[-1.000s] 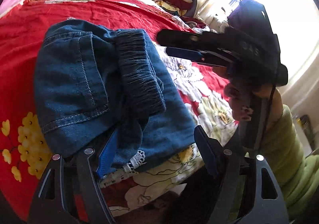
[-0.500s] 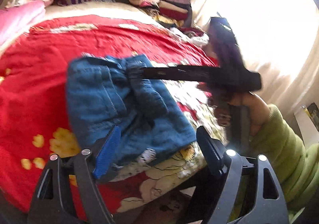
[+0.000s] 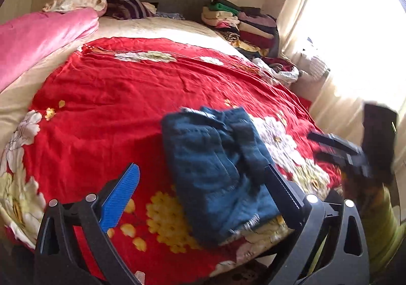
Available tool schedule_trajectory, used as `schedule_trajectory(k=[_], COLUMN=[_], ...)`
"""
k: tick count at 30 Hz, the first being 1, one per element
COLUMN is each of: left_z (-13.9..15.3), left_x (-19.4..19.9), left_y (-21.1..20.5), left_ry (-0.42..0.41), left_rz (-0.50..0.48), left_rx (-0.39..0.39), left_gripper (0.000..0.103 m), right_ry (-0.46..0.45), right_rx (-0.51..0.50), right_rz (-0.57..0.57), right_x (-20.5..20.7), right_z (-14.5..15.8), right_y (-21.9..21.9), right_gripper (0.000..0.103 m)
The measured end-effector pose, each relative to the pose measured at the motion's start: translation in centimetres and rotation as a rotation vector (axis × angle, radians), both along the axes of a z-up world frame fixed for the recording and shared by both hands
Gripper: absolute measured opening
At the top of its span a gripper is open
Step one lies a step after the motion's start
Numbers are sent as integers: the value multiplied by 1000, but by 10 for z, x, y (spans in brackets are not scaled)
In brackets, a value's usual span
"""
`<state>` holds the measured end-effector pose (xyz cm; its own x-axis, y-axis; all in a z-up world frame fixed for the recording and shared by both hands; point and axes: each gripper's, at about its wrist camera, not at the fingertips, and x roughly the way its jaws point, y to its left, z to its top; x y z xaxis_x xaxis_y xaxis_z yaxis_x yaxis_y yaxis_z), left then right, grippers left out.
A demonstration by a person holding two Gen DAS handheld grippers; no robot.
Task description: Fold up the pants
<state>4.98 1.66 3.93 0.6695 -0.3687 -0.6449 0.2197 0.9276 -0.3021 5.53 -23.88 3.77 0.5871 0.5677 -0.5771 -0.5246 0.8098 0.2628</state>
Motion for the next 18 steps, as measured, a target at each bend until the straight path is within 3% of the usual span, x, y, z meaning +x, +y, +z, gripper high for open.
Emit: schedule_trajectory(k=[4, 5, 6, 9, 11, 13, 16, 18], left_z=[-4, -6, -7, -13, -15, -18, -25, -32], left_x=[23, 30, 35, 49, 55, 61, 70, 78], left_y=[5, 4, 2, -7, -14, -22, -32, -38], left_ry=[35, 45, 53, 79, 80, 88, 106, 128], left_rz=[4, 3, -2, -29, -56, -79, -108, -117], left_rx=[-4, 1, -1, 14, 31, 46, 62, 75], left_gripper=[94, 77, 67, 59, 39, 39, 27, 27], right_ry=[-45, -51, -60, -77, -79, -88, -108, -125], right_rx=[-89, -114, -150, -211, -228, -248, -297, -319], right_rz=[90, 106, 128, 180, 213, 241, 305, 346], right_x=[-23, -26, -30, -36, -38, -39, -42, -45], right_z=[-6, -9, -11, -18, -22, -25, -32, -35], right_y=[28, 34, 43, 61, 70, 79, 95, 104], right_gripper=[81, 81, 81, 78, 75, 73, 66, 60])
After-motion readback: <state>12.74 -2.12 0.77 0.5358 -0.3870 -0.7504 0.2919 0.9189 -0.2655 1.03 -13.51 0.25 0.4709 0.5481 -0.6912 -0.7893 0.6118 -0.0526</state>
